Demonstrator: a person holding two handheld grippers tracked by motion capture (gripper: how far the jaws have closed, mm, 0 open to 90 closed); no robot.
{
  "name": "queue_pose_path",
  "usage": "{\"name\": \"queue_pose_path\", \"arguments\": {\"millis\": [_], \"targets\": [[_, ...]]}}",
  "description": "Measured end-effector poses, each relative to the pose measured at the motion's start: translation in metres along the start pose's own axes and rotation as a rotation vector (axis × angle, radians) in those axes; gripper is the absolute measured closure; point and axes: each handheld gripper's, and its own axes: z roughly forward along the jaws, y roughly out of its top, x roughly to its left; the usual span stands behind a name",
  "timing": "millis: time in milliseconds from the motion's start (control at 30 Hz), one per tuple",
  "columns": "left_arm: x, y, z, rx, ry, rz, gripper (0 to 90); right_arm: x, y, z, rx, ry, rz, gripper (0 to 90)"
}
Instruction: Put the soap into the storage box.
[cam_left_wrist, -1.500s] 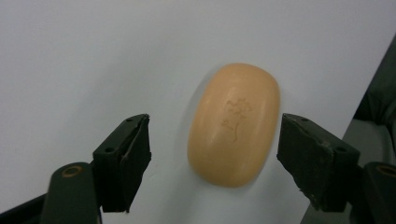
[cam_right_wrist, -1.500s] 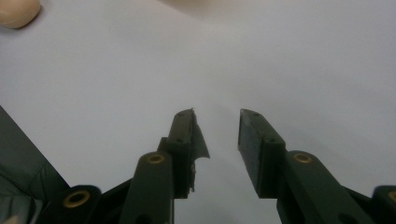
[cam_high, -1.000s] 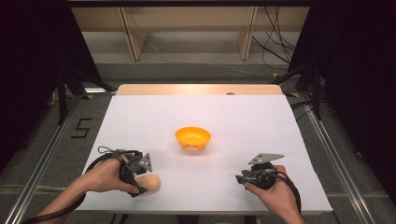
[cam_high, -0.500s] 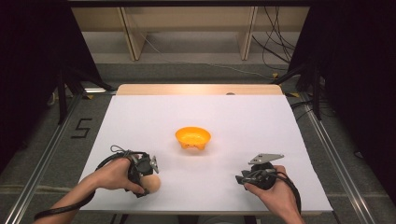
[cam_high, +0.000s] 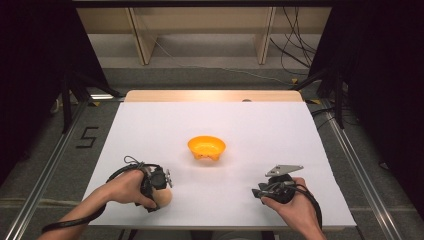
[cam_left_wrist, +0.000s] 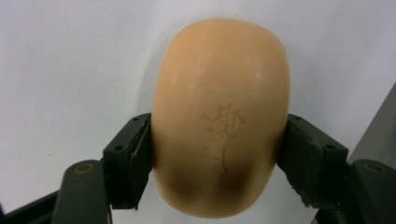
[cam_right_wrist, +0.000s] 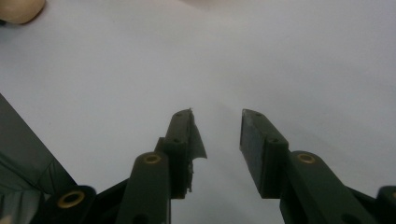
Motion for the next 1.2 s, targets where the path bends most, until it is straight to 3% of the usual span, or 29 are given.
{"name": "queue_pose_path", "arguments": {"millis": [133, 167, 500, 700, 767, 900, 933, 967, 1200], "targets": [[0.002, 0.002, -0.001, 0.01, -0.01, 0.007, 30.2, 0.0, 0.0, 0.0, 0.008, 0.004, 0.003, 64.7], [0.001, 0.002, 0.0, 0.007, -0.029, -0.015, 30.0, 0.001, 0.0, 0.0, 0.011, 0.004, 0.008, 64.7], [0.002, 0.004, 0.004, 0.028, -0.039, 0.001, 31.1, 0.001, -0.001, 0.002, -0.008, 0.002, 0.009, 64.7], [0.003, 0.0, 0.003, -0.003, -0.041, 0.01, 31.7, 0.0, -0.001, 0.0, -0.002, -0.001, 0.0, 64.7], [0.004, -0.002, 0.003, -0.022, -0.023, 0.03, 31.8, -0.001, -0.002, 0.0, 0.001, -0.005, -0.004, 64.7], [0.004, -0.006, 0.002, -0.042, -0.026, 0.027, 31.9, 0.0, -0.001, -0.001, 0.004, -0.001, 0.012, 64.7], [0.003, -0.008, 0.003, -0.058, -0.042, 0.005, 32.0, 0.0, -0.001, -0.001, 0.003, -0.002, 0.011, 64.8], [0.005, -0.009, 0.002, -0.061, -0.03, 0.023, 32.0, 0.0, -0.001, -0.001, 0.009, -0.002, 0.01, 64.7], [0.005, -0.011, 0.002, -0.08, -0.026, 0.02, 32.1, 0.0, -0.001, -0.001, 0.003, -0.004, 0.012, 64.8]]}}
